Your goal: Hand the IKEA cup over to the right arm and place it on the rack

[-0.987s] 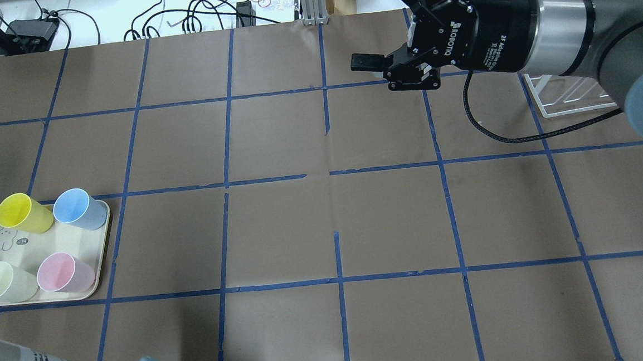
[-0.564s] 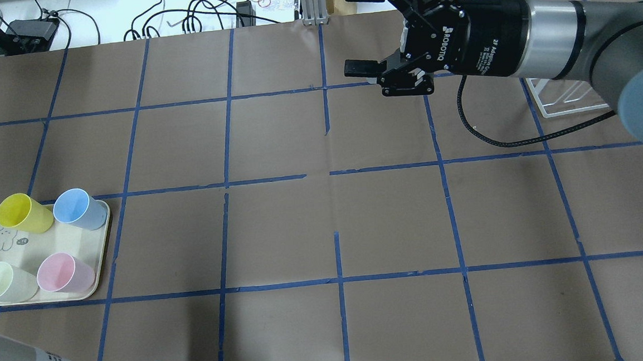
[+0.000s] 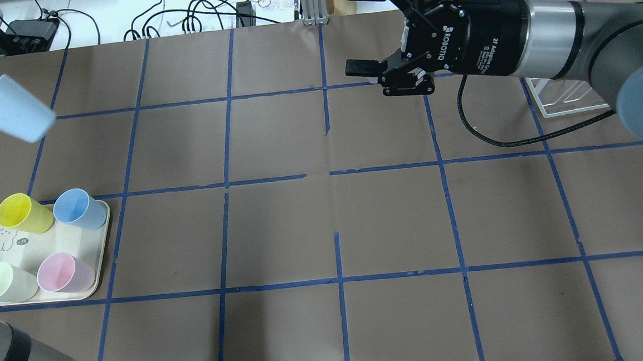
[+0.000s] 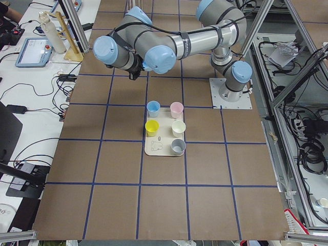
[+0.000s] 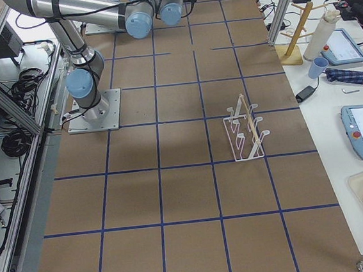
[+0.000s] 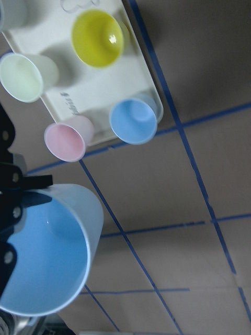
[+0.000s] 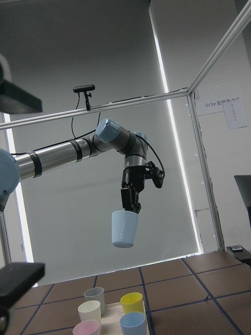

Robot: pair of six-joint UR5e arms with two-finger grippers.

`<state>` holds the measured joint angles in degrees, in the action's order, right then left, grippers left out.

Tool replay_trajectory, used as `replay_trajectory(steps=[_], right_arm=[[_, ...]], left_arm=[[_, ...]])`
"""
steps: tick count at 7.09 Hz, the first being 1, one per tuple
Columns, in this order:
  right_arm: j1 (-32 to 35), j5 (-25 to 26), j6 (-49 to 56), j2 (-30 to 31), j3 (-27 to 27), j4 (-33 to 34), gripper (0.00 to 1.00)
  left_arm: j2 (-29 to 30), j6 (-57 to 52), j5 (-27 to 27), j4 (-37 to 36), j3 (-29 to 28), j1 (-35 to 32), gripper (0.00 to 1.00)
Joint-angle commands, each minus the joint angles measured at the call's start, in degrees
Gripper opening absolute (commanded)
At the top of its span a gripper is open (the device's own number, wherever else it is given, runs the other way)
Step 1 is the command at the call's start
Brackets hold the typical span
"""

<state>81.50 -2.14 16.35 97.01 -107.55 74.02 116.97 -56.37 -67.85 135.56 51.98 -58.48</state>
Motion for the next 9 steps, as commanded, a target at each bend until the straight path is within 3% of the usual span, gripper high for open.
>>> replay_trajectory(steps=[1, 4, 7, 9], right_arm=[[0.0, 0.6, 0.4, -0.1, 0.0, -2.5, 1.0], [-0.1, 0.1, 0.8, -2.5, 0.1, -1.7, 1.0], [-0.1, 0.0, 1.2, -4.2, 0.6, -0.6, 1.0], [-0.1, -0.6, 2.2, -4.7, 0.4, -0.8, 1.0]], left_arm=[[-2.9, 4.2, 14.8, 0.5, 6.7, -7.2, 0.0], [-13.8, 4.5, 28.4, -3.7, 27.0, -13.1, 0.0], [-21.6, 3.0, 36.7, -4.3, 36.2, -16.5, 0.0], [-22.6, 2.3, 44.9, -9.1, 39.7, -21.6, 0.0]])
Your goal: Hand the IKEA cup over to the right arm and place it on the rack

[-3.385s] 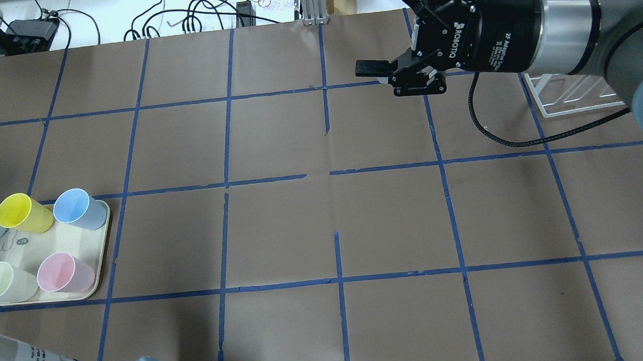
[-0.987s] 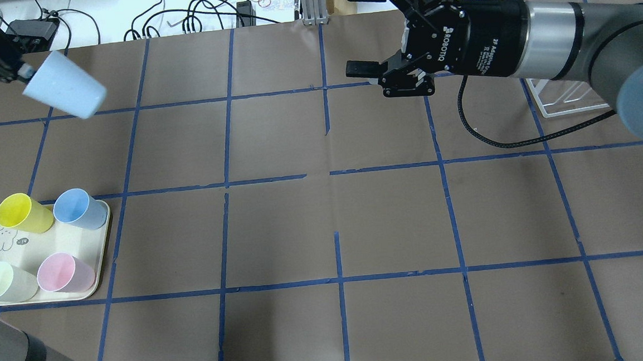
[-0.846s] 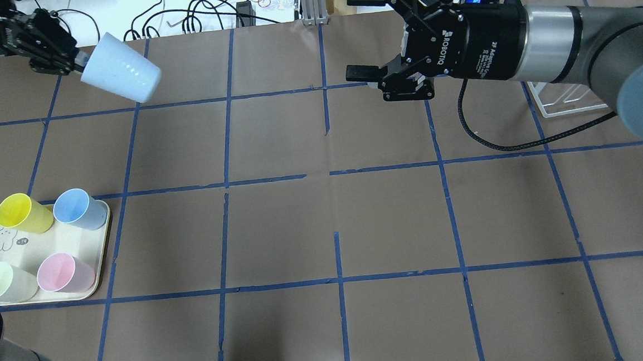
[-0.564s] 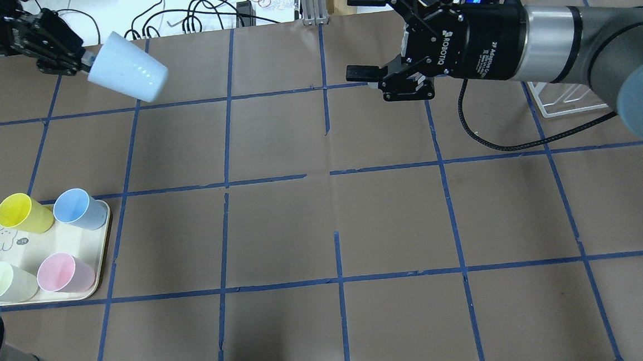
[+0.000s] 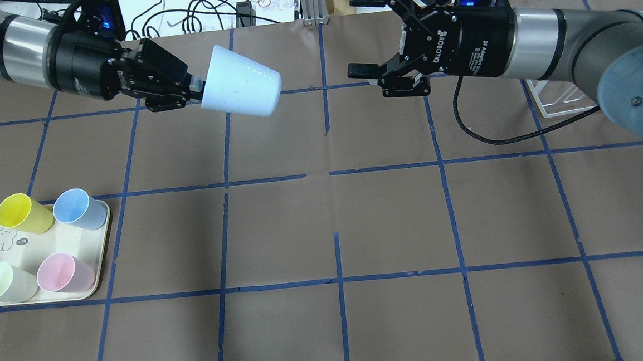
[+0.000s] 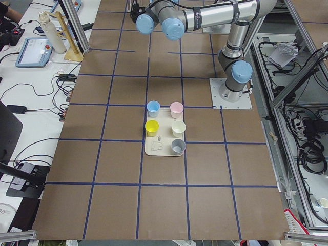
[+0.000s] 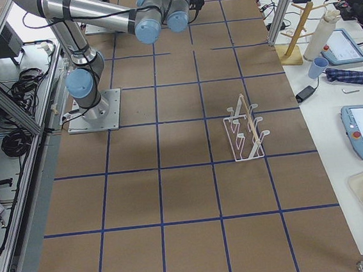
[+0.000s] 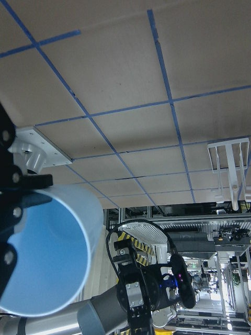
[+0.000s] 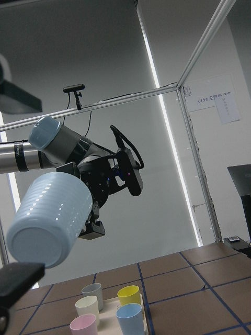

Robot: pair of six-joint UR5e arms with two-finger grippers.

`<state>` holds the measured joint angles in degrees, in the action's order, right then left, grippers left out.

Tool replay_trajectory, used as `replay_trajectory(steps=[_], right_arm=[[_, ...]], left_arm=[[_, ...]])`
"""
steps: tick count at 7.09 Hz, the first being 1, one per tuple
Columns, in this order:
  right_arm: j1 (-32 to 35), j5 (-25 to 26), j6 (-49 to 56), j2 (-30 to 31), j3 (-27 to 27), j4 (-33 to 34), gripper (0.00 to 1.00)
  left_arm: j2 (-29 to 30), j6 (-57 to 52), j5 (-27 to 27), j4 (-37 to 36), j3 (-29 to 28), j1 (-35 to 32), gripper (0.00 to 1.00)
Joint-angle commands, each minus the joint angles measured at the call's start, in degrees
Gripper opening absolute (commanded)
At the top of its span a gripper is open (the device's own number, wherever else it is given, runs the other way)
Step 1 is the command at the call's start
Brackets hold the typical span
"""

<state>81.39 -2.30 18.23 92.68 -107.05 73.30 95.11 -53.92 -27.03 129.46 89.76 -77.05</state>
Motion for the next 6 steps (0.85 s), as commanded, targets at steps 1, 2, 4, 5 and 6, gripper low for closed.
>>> replay_trajectory(steps=[1, 2, 4, 5, 6], right_arm=[[0.2, -0.6, 0.4, -0.4, -0.6, -0.6, 1.0], [0.1, -0.5, 0.1, -0.4, -0.6, -1.0, 1.0], [-0.2, -0.4, -0.5, 0.1, -0.4, -5.4, 1.0], [-0.2, -0.3, -0.5, 1.0, -0.1, -7.8, 1.0], [0.3, 0.1, 0.0, 1.5, -0.6, -8.1, 1.0]], left_arm=[[-0.7, -0.1, 7.5, -4.6, 2.3, -5.0, 0.0], [-0.8, -0.2, 11.1, -4.7, 2.4, -5.9, 0.0], [-2.5, -0.6, 12.9, -6.6, 5.4, -6.3, 0.0], [-3.4, -0.6, 14.2, -8.5, 7.7, -6.3, 0.0], [-4.1, -0.5, 15.6, -10.0, 9.7, -6.3, 0.0]])
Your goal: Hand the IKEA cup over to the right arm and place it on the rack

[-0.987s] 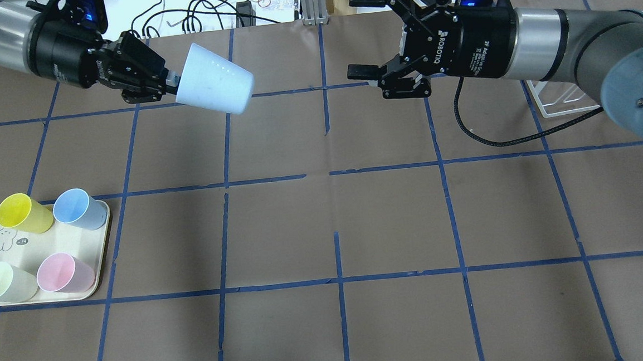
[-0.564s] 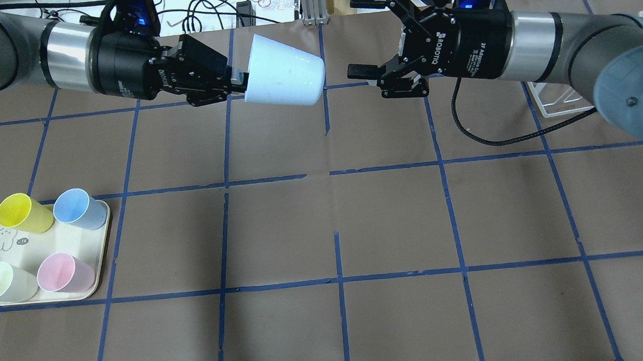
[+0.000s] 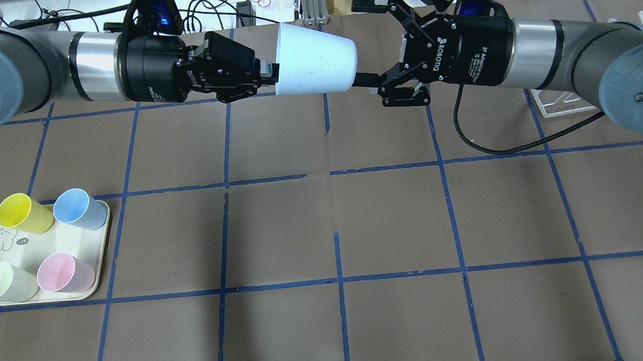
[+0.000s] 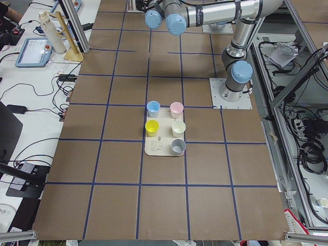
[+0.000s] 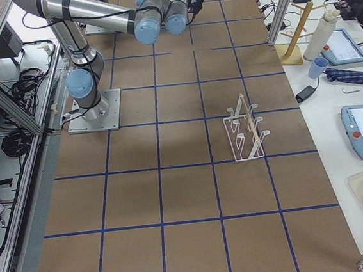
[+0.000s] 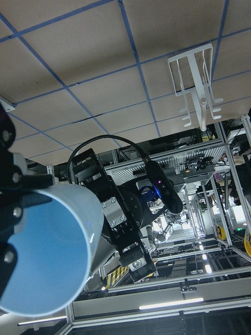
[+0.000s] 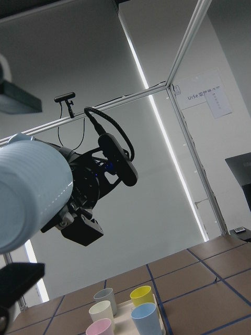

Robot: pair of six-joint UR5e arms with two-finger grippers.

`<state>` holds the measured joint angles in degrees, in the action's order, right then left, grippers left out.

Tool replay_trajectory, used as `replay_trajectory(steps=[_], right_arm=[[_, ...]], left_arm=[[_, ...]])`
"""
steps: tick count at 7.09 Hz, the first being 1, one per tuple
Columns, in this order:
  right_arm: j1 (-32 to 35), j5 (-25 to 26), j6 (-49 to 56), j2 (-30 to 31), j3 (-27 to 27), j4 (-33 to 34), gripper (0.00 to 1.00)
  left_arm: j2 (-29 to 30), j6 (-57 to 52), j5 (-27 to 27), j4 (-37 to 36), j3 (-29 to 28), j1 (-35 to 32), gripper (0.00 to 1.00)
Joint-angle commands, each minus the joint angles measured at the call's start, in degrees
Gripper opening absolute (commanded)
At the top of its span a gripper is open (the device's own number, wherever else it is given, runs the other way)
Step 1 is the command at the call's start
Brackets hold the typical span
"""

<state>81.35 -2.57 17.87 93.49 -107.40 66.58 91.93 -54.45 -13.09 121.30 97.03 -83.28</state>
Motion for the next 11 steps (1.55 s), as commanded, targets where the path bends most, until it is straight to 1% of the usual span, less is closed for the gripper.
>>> replay_trajectory(steps=[1, 3, 5, 6, 8, 9, 10, 11], right_arm=[[0.3, 0.5, -0.2, 0.8, -0.2, -1.4, 1.0], [0.5, 0.8, -0.2, 0.8, -0.3, -1.8, 1.0], [0.5, 0.7, -0.5, 1.4, 0.6, -4.2, 1.0], [0.5, 0.7, -3.0, 2.3, 0.7, -4.2, 1.0], [0.5, 0.5, -4.0, 3.1, 0.8, -4.2, 1.0], [0.5, 0.5, -4.1, 3.0, 0.8, -4.2, 0.94], [0.5, 0.6, -4.1, 2.9, 0.8, -4.1, 0.78], [0.5, 0.6, -4.1, 2.8, 0.8, -4.1, 0.7]], left_arm=[[-1.7, 0.0, 5.4, -1.9, 3.2, -0.1, 0.0], [-2.4, 0.1, 6.7, -1.9, 3.3, -0.1, 0.0], [-3.2, 0.2, 6.8, -1.9, 4.1, -0.1, 0.0], [-3.3, 0.2, 6.8, -1.9, 4.2, -0.2, 0.0], [-3.2, 0.3, 6.8, -1.9, 4.2, -0.1, 0.0], [-3.2, 0.4, 6.9, -1.9, 4.2, -0.1, 0.0], [-3.2, 0.4, 6.9, -1.9, 4.2, -0.1, 0.0], [-3.0, 0.4, 6.9, -1.9, 4.2, -0.2, 0.0]])
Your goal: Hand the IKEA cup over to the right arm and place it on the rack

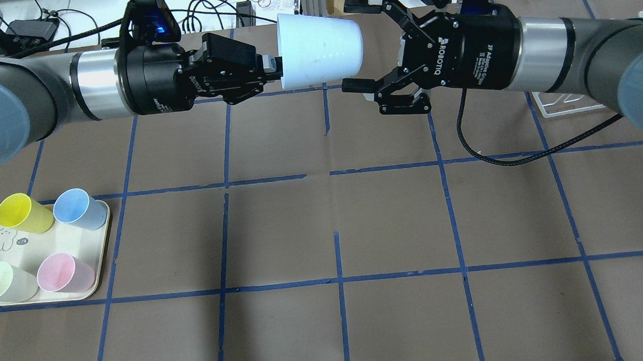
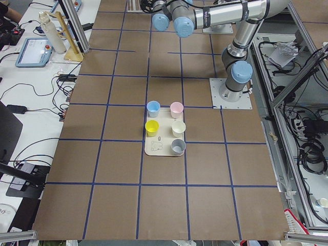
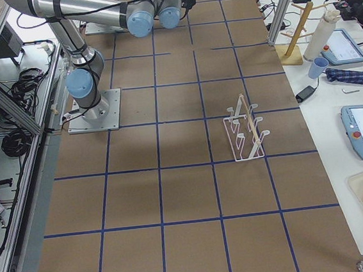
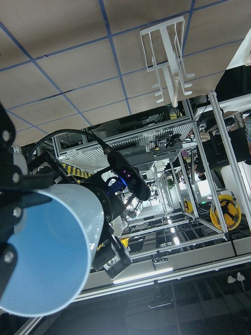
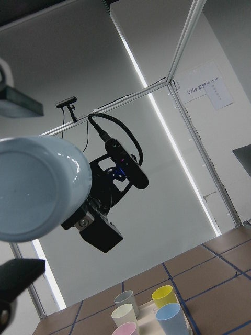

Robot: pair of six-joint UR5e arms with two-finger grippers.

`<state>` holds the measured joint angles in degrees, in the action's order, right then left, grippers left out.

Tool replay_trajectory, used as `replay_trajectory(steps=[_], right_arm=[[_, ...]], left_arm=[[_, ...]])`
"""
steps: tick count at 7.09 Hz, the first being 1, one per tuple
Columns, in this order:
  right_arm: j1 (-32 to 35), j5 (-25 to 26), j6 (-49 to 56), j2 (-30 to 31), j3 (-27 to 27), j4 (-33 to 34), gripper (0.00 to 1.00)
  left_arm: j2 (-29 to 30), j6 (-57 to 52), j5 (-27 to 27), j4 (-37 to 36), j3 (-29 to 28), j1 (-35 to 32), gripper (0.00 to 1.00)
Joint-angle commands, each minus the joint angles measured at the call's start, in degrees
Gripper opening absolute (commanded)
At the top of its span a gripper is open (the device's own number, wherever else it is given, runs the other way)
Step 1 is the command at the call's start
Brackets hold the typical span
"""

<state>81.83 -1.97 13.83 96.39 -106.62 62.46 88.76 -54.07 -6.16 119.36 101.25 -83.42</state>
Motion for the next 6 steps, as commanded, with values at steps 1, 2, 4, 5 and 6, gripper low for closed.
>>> replay_trajectory(steps=[1, 2, 4, 5, 6], right_arm=[[0.0, -0.1, 0.0, -0.1, 0.0, 0.0, 0.63], [-0.1, -0.2, 0.0, -0.1, 0.0, -0.1, 0.53], [-0.2, -0.3, -0.1, -0.1, 0.0, -0.1, 0.36], [-0.3, -0.2, -0.4, -0.1, 0.1, -0.1, 0.34], [-0.4, -0.2, -0.6, -0.2, 0.2, -0.1, 0.32]], left_arm=[[0.3, 0.0, 0.0, 0.0, 0.0, -0.1, 0.0], [0.4, 0.1, 0.0, 0.0, 0.0, -0.1, 0.0], [0.4, 0.1, 0.0, 0.0, 0.0, -0.1, 0.0], [0.5, 0.2, -0.1, 0.0, -0.1, -0.1, 0.0], [0.4, 0.2, -0.2, 0.0, -0.1, -0.1, 0.34]])
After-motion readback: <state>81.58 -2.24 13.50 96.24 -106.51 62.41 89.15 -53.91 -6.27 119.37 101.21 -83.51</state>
